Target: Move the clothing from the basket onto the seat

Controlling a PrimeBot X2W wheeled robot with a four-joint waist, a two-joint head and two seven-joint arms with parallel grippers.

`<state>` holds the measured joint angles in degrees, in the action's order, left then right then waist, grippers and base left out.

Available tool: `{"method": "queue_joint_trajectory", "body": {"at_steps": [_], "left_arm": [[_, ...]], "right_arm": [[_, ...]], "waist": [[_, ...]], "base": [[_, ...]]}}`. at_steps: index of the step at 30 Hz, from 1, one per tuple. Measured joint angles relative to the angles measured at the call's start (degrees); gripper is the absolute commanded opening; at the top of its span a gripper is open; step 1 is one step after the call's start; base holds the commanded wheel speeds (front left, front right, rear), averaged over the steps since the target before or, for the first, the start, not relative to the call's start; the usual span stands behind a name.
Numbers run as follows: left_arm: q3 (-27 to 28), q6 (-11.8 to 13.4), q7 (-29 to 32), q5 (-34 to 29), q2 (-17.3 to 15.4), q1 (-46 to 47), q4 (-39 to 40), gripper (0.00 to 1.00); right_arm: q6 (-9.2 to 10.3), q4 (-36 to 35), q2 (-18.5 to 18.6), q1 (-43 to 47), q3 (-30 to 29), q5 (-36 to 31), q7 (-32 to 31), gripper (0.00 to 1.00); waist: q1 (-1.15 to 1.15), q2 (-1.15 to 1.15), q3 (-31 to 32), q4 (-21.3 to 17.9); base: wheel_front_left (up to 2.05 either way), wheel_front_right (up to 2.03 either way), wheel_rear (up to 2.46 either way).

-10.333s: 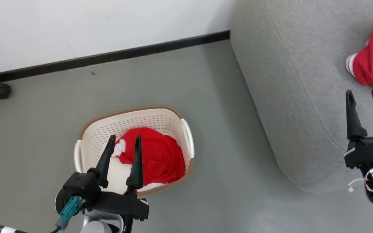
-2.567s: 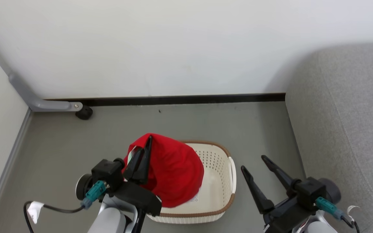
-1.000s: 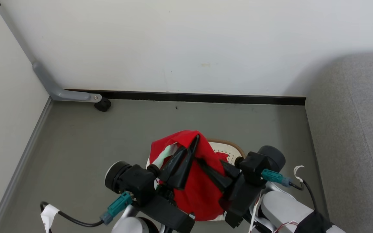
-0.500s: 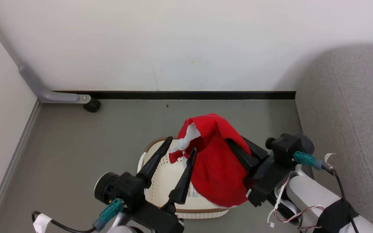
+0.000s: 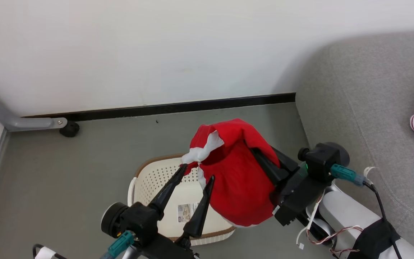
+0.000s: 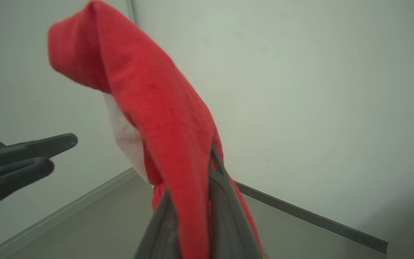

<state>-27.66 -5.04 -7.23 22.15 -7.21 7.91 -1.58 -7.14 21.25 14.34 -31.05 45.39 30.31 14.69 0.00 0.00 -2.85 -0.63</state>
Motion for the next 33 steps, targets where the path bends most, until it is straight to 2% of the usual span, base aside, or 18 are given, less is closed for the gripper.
{"method": "queue_joint_trajectory", "body": {"at_steps": [21,27,33], "left_arm": [[0.69,0.59,0.03,-0.03,-0.97,-1.46,3.02,1.00],[-1.05,0.84,1.15,-0.26,-0.75,-1.50,4.65,1.00],[-2.29,1.03,2.97,-1.11,-0.68,-1.38,6.49,1.00]], "right_arm": [[0.00,-3.66,2.16,2.74,-7.11,-2.04,0.00,0.00],[0.16,-5.94,3.46,4.09,-11.38,-1.71,0.00,0.00],[0.94,-8.00,4.91,4.36,-17.01,-0.99,0.00,0.00]], "waist": [[0.00,0.00,-1.42,-16.18],[0.00,0.00,-2.84,-20.48],[-0.01,0.00,-6.33,-22.74]], "base": [[0.00,0.00,0.00],[0.00,0.00,0.00],[0.00,0.00,0.00]]}}
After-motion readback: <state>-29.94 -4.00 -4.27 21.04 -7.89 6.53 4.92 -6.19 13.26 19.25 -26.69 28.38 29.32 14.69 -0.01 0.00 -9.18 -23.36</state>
